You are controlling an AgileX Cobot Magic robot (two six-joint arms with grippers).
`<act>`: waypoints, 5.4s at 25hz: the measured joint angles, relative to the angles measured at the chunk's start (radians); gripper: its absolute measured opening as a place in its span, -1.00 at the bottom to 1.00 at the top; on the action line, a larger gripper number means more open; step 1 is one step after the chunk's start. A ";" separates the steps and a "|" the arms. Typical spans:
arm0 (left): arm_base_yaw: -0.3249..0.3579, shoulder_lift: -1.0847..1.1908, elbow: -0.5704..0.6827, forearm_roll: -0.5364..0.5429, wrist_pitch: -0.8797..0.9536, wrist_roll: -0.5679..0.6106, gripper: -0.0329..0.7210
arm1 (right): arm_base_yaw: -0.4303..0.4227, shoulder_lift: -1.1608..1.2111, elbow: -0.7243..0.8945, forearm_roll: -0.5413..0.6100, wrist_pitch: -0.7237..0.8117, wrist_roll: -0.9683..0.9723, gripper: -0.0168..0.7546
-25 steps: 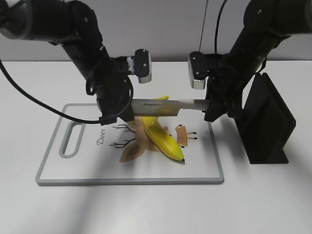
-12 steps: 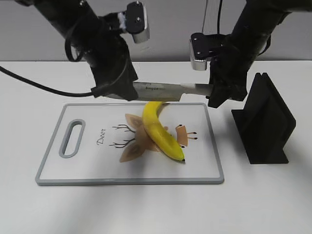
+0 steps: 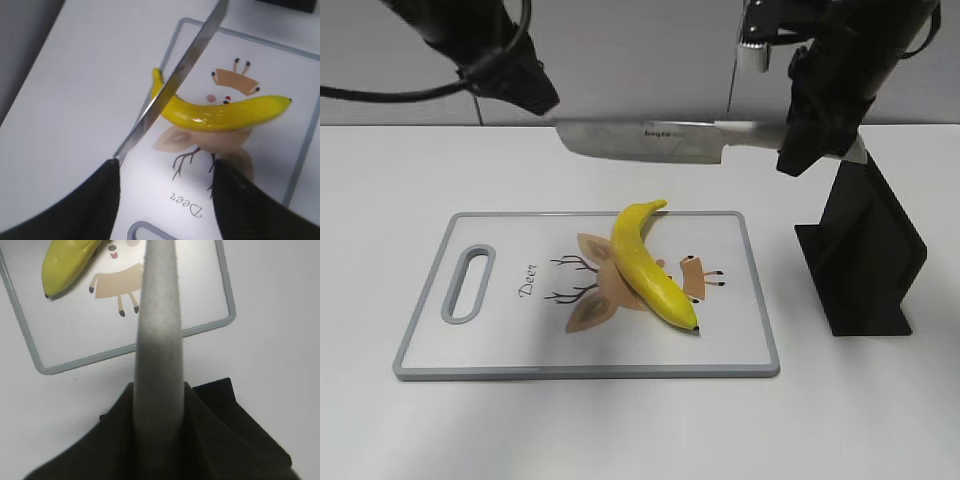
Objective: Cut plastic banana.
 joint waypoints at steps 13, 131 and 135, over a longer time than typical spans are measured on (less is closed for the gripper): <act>0.237 -0.133 0.000 0.040 0.051 -0.350 0.60 | -0.002 -0.212 0.024 -0.097 0.061 0.461 -0.50; 0.354 -1.455 0.990 0.275 0.193 -0.799 0.81 | -0.031 -0.770 0.537 -0.236 0.043 1.099 0.48; 0.354 -1.504 1.034 0.208 0.166 -0.767 0.77 | -0.031 -0.909 0.606 -0.221 0.042 1.086 0.48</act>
